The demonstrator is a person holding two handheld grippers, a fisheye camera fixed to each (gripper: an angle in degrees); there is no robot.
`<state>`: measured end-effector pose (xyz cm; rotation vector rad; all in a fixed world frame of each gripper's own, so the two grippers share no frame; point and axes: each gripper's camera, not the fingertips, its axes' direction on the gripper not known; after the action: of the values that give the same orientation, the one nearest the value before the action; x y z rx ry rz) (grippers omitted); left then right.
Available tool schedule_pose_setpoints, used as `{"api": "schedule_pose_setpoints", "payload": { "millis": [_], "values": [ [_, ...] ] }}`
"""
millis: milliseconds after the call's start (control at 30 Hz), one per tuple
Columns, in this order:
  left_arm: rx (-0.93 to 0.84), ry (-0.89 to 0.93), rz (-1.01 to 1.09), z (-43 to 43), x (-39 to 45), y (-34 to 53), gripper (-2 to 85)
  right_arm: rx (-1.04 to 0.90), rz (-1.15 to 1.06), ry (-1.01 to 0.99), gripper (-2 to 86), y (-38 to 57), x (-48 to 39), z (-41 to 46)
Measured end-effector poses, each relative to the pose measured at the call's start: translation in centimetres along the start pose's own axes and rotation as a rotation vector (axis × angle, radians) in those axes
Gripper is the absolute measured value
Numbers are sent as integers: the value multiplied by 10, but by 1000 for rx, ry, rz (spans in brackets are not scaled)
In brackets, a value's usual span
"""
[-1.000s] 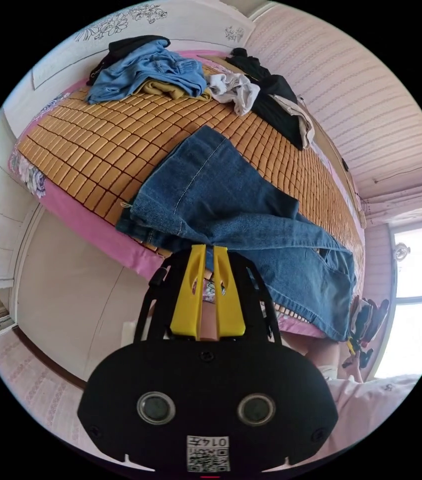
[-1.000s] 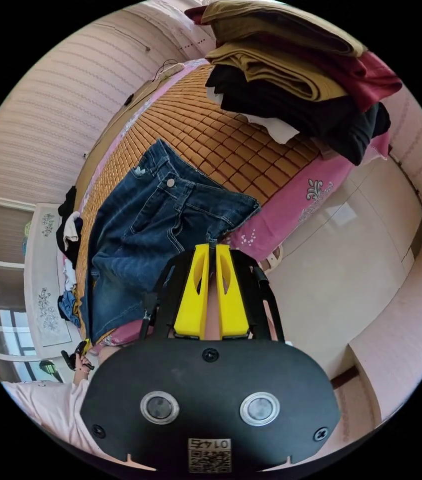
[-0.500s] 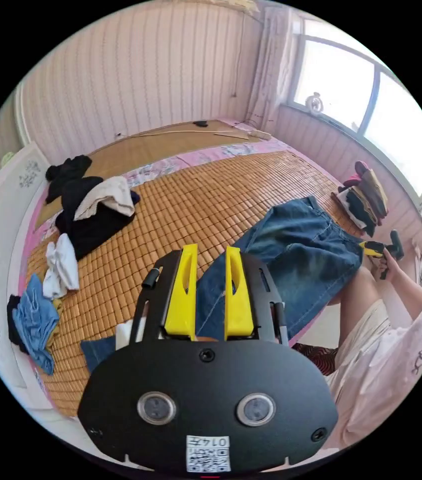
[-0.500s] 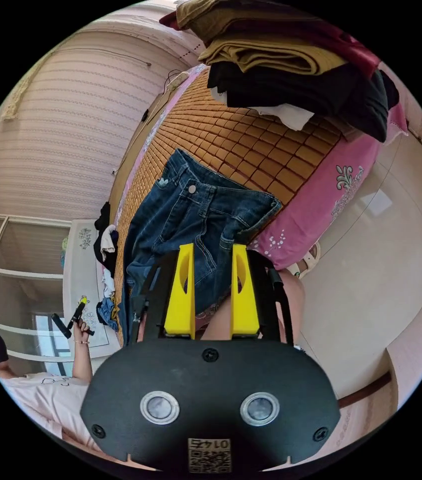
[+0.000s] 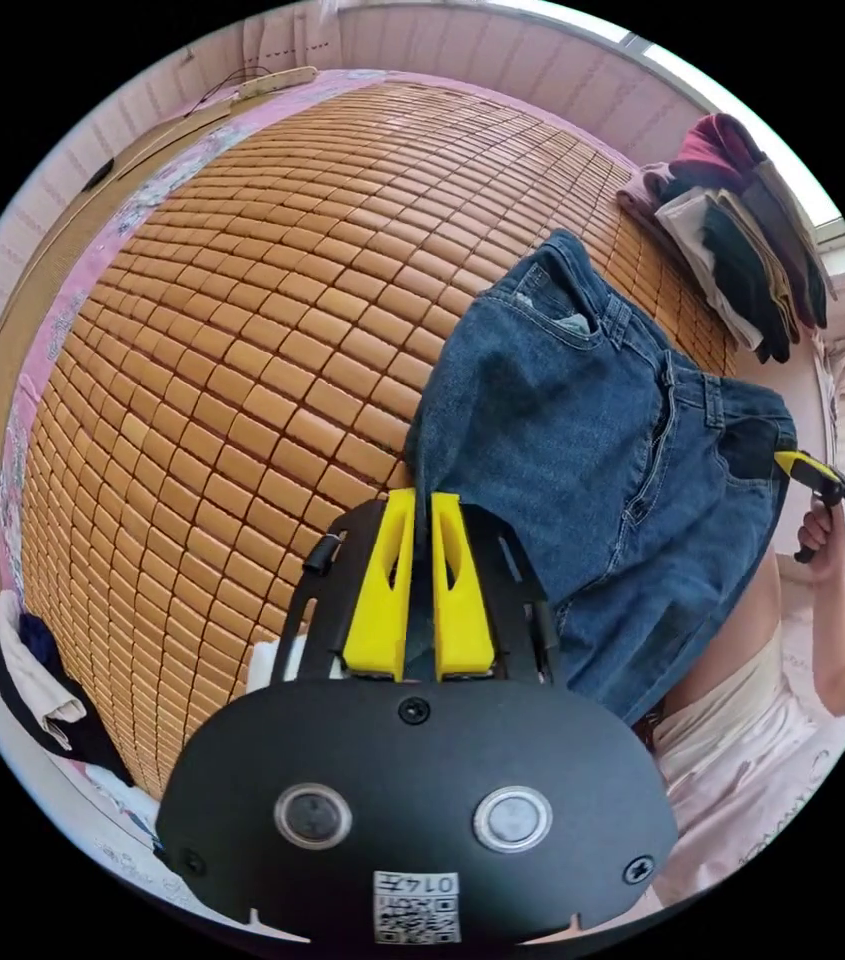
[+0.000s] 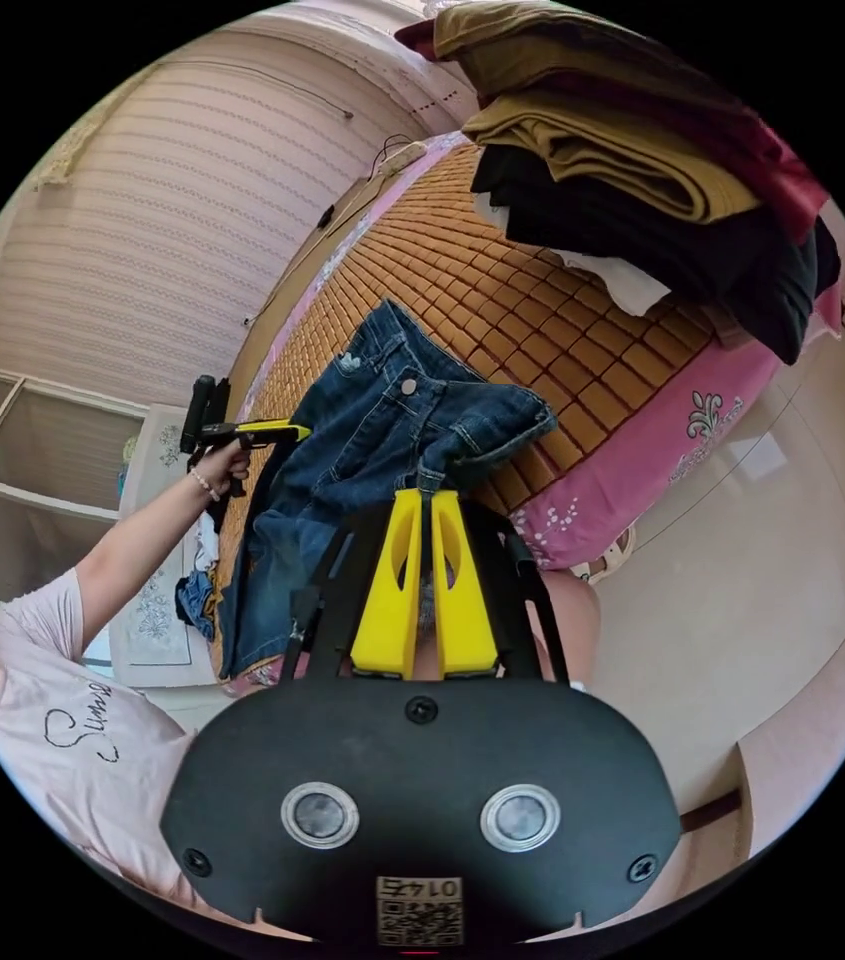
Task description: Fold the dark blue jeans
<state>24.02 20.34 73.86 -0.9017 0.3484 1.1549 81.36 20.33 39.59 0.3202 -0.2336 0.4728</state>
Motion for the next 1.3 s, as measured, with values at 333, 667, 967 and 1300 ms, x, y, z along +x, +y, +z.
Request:
{"api": "schedule_pose_setpoints", "payload": {
  "millis": [333,667,967,1300],
  "values": [
    [638,59,104,-287,54,149,-5,361,-527,4,2,-105,-200,-158],
    [1462,-82,258,-532,177,395,-6,917,-951,25,2,-142,-598,-423],
    [1223,-40,-309,-282,150,528,-5,348,-1312,-17,2,-106,-741,-135],
    [842,224,-819,-82,62,612,-8,-478,-1051,-41,1,-54,-681,184]
  ]
}}
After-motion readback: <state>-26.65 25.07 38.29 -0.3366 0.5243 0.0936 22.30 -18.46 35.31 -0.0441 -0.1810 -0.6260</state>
